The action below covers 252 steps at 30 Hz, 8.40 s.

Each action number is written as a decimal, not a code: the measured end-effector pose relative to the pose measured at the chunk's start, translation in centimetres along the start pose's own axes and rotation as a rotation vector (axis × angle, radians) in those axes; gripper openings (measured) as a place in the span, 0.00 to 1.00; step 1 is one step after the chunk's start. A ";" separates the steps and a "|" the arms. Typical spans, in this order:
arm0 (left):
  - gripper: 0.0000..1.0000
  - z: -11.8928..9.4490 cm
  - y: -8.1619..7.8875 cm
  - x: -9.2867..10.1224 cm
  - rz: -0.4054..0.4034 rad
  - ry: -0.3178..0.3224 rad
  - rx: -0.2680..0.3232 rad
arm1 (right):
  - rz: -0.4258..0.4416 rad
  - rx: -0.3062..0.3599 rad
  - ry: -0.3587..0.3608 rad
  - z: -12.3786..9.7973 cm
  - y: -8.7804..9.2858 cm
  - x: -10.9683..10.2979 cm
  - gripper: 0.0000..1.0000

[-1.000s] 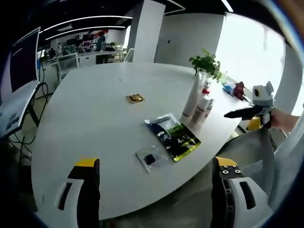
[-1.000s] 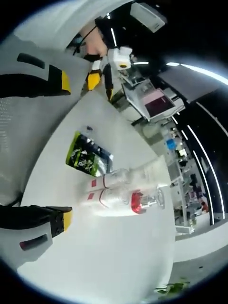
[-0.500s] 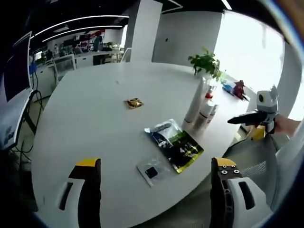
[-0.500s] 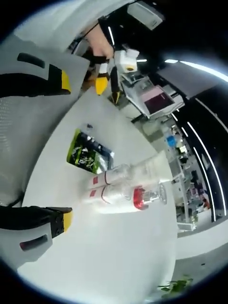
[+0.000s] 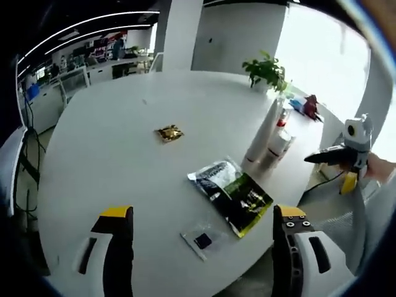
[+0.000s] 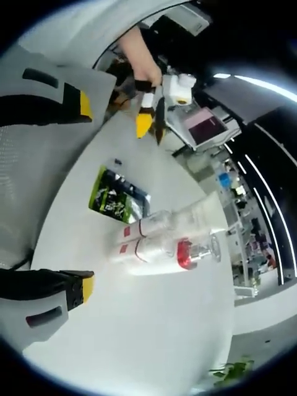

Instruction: Arrange the skincare products in the storage area until every visible bottle or jar stands upright without overlapping.

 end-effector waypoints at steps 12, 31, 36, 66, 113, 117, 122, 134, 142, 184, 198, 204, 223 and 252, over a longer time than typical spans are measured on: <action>0.88 4.3 -1.8 -1.8 0.028 0.020 -0.092 | 0.001 -0.030 0.020 0.2 0.3 0.3 0.99; 0.86 10.1 -5.8 -3.4 0.007 -0.023 -0.132 | 0.033 -0.043 0.045 0.2 0.6 0.7 0.99; 0.84 11.9 -6.6 -4.1 -0.019 -0.041 -0.156 | 0.040 -0.043 0.050 0.2 0.6 0.7 0.99; 0.80 19.0 -9.6 -5.2 -0.146 -0.209 -0.143 | 0.054 -0.059 0.067 0.4 0.8 1.0 0.99; 0.35 20.8 -10.6 -7.0 -0.074 -0.304 -0.142 | 0.090 -0.052 0.083 0.4 0.7 1.4 0.98; 0.35 20.5 -10.9 -7.2 -0.075 -0.306 -0.135 | 0.088 -0.051 0.081 0.4 0.7 1.4 0.98; 0.34 19.9 -11.2 -7.6 -0.072 -0.315 -0.119 | 0.081 -0.049 0.078 0.4 0.6 1.3 0.98; 0.33 18.6 -11.7 -7.8 -0.098 -0.325 -0.098 | 0.065 -0.031 0.075 0.3 0.5 1.2 0.98; 0.33 17.5 -11.3 -7.5 -0.101 -0.332 -0.095 | 0.054 -0.027 0.072 0.3 0.4 1.1 0.97; 0.32 9.3 -3.6 -7.2 -0.184 -0.426 -0.132 | -0.029 -0.033 0.030 0.1 0.3 -0.1 0.95; 0.32 8.7 0.2 -4.3 -0.214 -0.412 -0.172 | -0.053 -0.040 0.018 0.1 0.4 -0.2 0.94; 0.32 8.9 1.1 -3.5 -0.237 -0.409 -0.185 | -0.058 -0.043 0.016 0.1 0.5 -0.2 0.94; 0.34 9.0 2.8 -2.2 -0.266 -0.420 -0.185 | -0.059 -0.036 0.022 0.1 0.4 -0.1 0.94; 0.42 8.5 2.9 -2.4 -0.280 -0.411 -0.178 | -0.064 -0.044 0.024 0.1 0.6 -0.3 0.94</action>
Point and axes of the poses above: the point that each gripper's makers call its tool centre point, and the gripper's own axes: z roughly forward along the fingers, x roughly to its right, y roughly out of its underside, the point moved 4 cm from there along -z, roughly backward along the fingers, and after that the axes turned 1 degree about y, right-handed, at the moved point
